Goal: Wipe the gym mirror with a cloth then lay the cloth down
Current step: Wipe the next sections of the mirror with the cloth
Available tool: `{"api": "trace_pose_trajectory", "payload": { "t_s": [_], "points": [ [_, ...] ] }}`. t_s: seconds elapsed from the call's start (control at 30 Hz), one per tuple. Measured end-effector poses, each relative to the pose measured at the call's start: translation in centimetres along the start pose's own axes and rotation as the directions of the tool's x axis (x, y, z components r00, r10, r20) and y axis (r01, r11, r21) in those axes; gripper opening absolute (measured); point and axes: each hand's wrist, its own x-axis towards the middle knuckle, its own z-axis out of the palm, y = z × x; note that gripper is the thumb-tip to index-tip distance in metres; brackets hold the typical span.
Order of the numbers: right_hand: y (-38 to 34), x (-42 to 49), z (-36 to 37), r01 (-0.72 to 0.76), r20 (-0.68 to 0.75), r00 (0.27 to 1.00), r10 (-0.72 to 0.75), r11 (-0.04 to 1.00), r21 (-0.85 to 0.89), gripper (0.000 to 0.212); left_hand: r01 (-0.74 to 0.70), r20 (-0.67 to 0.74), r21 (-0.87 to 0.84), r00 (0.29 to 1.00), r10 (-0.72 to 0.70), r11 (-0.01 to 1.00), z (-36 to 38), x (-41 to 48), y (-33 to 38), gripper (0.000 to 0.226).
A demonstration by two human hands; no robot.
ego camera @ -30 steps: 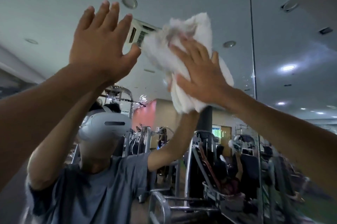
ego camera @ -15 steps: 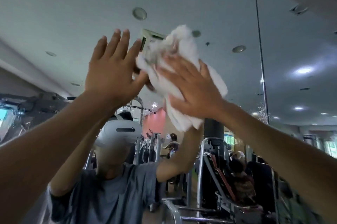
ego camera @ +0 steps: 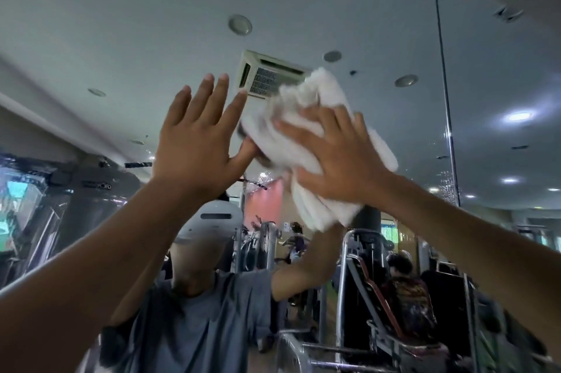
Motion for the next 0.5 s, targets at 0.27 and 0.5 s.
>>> {"api": "trace_pose_trajectory", "payload": {
  "t_s": [0.27, 0.5],
  "points": [
    [8.3, 1.8, -1.4, -0.519, 0.134, 0.852, 0.507, 0.85, 0.086, 0.085, -0.015, -0.007, 0.023, 1.0, 0.015, 1.0, 0.3, -0.8, 0.1, 0.071],
    [1.0, 0.8, 0.3, -0.18, 0.143, 0.976, 0.166, 0.979, 0.092, 0.069, -0.005, -0.008, 0.037, 1.0, 0.005, 0.999, 0.1, -0.8, 0.3, 0.071]
  ]
}}
